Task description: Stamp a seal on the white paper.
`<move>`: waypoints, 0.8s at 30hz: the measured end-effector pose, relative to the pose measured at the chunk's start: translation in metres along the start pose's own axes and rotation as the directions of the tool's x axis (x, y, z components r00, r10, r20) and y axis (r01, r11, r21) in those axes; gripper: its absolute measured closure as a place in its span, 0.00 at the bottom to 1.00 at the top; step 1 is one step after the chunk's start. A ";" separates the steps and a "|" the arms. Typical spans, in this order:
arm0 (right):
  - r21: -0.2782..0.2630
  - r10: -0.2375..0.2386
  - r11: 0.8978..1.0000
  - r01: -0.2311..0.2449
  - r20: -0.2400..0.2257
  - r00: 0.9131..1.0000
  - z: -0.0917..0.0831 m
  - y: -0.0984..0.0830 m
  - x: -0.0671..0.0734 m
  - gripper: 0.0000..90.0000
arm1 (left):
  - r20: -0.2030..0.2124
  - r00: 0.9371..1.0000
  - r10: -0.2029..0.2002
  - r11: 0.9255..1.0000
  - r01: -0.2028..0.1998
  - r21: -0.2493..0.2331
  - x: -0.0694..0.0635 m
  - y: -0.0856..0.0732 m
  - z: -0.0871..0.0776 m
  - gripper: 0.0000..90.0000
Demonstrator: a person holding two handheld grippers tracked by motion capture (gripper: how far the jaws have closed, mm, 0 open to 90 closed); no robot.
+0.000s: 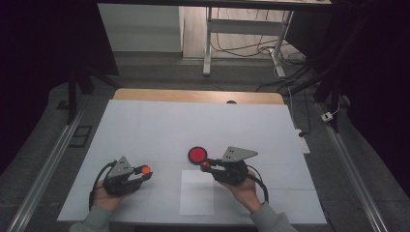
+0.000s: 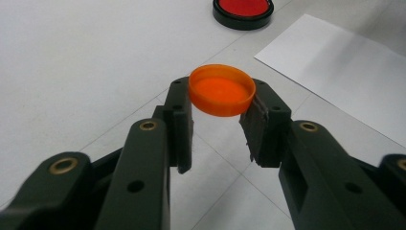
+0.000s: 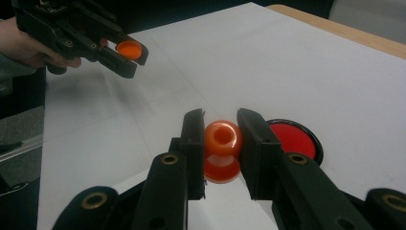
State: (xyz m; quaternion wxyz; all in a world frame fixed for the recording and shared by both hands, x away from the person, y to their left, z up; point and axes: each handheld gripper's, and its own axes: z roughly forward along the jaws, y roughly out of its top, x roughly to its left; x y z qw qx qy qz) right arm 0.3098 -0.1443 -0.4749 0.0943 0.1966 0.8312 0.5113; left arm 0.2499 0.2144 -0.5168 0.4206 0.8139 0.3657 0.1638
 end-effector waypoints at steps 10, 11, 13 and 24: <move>0.014 -0.003 1.000 0.003 -0.013 1.000 0.004 -0.003 0.004 0.81 | 0.000 1.000 0.000 1.000 0.000 0.003 0.000 0.000 0.001 0.72; 0.020 -0.004 1.000 0.004 -0.016 1.000 0.004 -0.003 0.004 0.81 | 0.000 1.000 -0.001 1.000 0.001 0.003 0.000 0.000 0.001 0.72; 0.022 -0.006 1.000 0.006 -0.022 1.000 0.004 -0.004 0.006 0.81 | 0.001 1.000 0.000 1.000 0.000 0.004 0.000 0.000 0.000 0.72; 0.055 -0.024 0.998 0.026 -0.049 0.999 0.008 -0.009 0.016 0.81 | 0.000 1.000 0.001 1.000 -0.001 0.005 0.000 0.000 0.001 0.72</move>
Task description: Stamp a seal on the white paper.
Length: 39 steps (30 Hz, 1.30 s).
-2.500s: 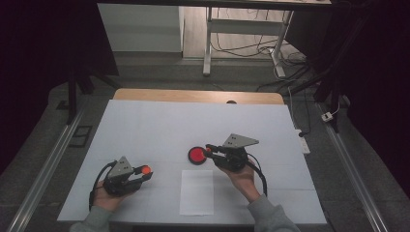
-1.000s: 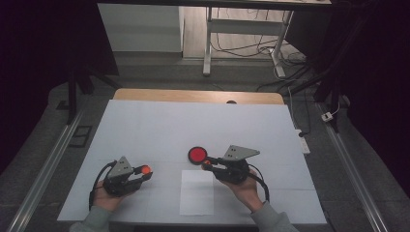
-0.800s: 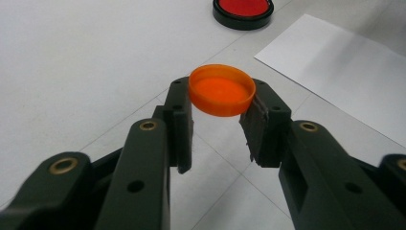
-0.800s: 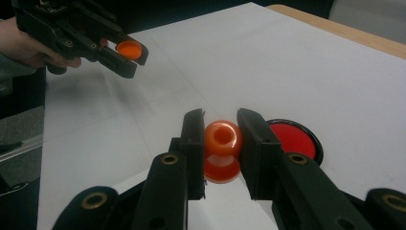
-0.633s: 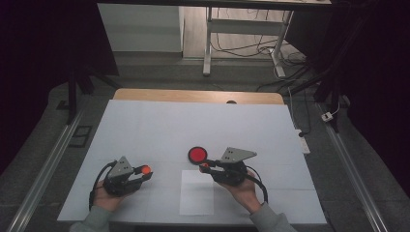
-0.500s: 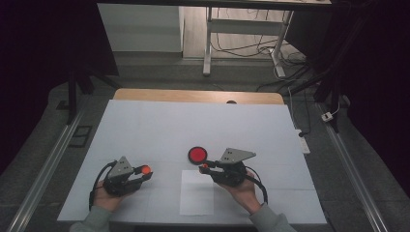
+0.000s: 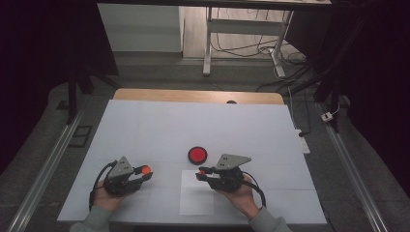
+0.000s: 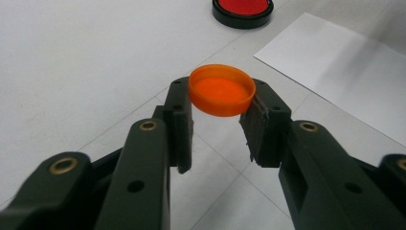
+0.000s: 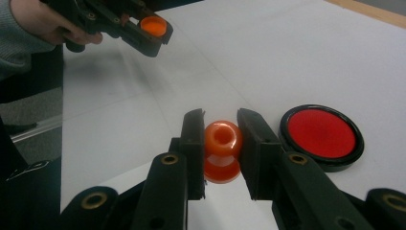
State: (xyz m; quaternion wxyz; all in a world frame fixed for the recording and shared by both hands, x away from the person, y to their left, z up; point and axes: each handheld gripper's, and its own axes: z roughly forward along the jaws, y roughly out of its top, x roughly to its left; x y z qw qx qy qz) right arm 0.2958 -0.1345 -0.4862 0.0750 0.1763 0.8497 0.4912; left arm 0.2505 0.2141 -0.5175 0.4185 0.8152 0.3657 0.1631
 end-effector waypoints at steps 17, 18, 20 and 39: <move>0.023 -0.002 1.000 0.002 -0.001 1.000 0.003 -0.006 0.001 0.81 | 0.001 1.000 0.001 1.000 -0.001 0.002 0.000 0.000 0.000 0.72; 0.021 -0.001 1.000 0.001 -0.002 1.000 0.004 -0.006 0.001 0.81 | 0.001 1.000 0.001 1.000 -0.001 0.002 0.000 0.000 0.000 0.72; 0.026 -0.001 1.000 0.001 -0.003 1.000 0.004 -0.007 0.001 0.81 | 0.001 1.000 0.001 1.000 -0.001 0.002 0.000 0.000 0.000 0.72; 0.068 -0.006 0.998 0.007 -0.007 1.000 0.014 -0.014 0.002 0.81 | 0.004 1.000 0.001 1.000 -0.001 0.005 0.000 0.000 0.001 0.72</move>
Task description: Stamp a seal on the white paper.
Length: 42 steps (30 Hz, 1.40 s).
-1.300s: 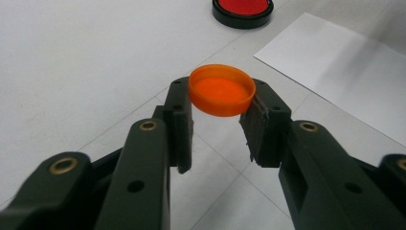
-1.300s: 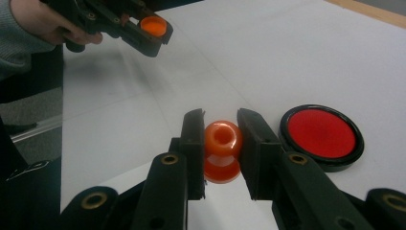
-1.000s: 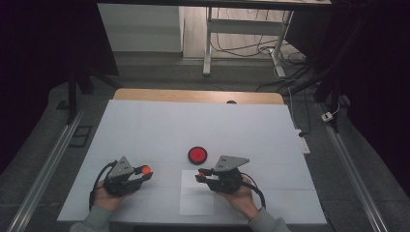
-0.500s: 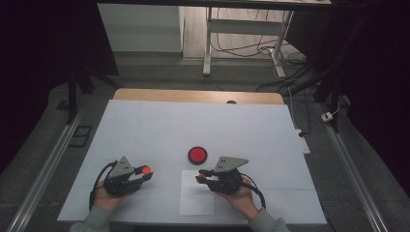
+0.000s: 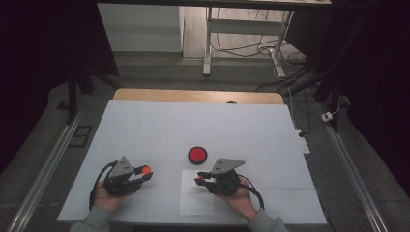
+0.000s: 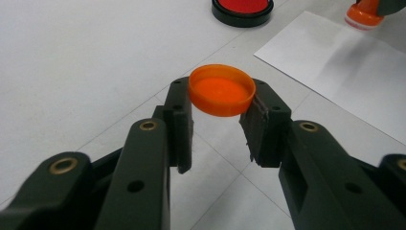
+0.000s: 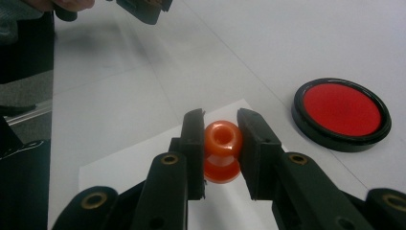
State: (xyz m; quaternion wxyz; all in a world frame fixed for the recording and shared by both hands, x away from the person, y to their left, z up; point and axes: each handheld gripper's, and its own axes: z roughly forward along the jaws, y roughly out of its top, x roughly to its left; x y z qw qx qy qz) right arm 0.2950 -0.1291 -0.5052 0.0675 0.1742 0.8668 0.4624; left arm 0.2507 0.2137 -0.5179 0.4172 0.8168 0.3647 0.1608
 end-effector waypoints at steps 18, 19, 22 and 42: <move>0.036 -0.009 0.999 0.009 -0.003 1.000 0.009 -0.006 0.002 0.81 | 0.003 1.000 -0.001 1.000 0.001 0.003 0.001 0.000 0.000 0.72; 0.038 -0.010 0.999 0.010 -0.004 1.000 0.009 -0.006 0.002 0.81 | 0.002 1.000 0.000 1.000 0.000 0.003 0.001 0.000 0.000 0.72; 0.044 -0.012 0.999 0.012 -0.003 1.000 0.011 -0.007 0.002 0.81 | 0.003 1.000 0.001 1.000 -0.001 0.003 0.000 0.000 0.000 0.72; 0.088 -0.057 0.995 0.056 0.007 0.998 0.021 -0.012 0.007 0.81 | 0.003 1.000 0.001 1.000 -0.001 0.003 0.000 0.000 0.001 0.72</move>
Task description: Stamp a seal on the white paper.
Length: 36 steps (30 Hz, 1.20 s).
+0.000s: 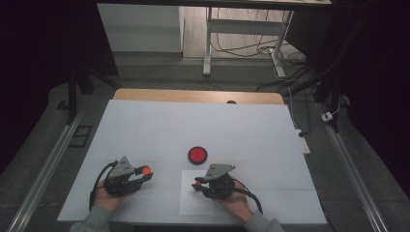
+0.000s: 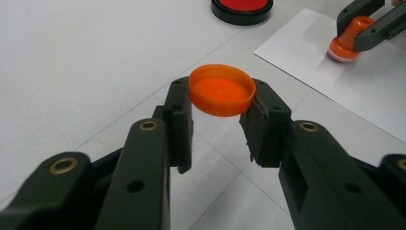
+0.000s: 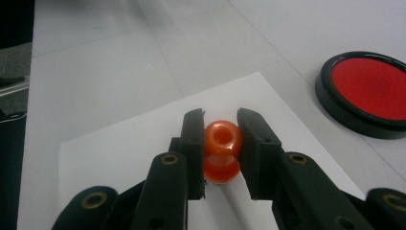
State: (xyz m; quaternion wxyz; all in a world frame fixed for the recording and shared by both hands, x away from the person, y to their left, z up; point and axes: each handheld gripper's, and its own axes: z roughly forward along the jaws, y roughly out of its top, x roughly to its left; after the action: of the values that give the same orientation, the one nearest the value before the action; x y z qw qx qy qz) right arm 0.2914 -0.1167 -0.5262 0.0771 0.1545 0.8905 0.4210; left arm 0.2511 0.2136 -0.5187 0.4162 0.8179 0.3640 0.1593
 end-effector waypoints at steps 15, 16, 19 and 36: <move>0.008 -0.010 1.000 0.010 -0.001 1.000 0.002 -0.002 0.001 0.81 | -0.001 1.000 0.000 1.000 0.000 0.000 0.000 0.000 0.000 0.72; 0.007 -0.011 1.000 0.011 -0.001 1.000 0.002 -0.002 0.001 0.81 | -0.001 1.000 0.000 1.000 0.000 0.000 -0.001 0.000 0.000 0.72; -0.002 -0.008 1.000 0.008 0.000 1.000 0.003 -0.003 0.001 0.81 | -0.002 1.000 0.000 1.000 0.000 0.000 -0.001 0.000 0.000 0.72; -0.004 -0.024 1.000 0.024 0.016 1.000 0.003 -0.004 0.003 0.82 | -0.006 1.000 0.000 1.000 0.000 0.003 -0.001 0.000 0.000 0.72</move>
State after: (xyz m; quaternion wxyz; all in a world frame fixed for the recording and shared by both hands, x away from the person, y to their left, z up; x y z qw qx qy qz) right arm 0.2883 -0.1160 -0.5314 0.0895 0.1467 0.8907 0.4209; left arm 0.2503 0.2126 -0.5190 0.4137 0.8181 0.3654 0.1614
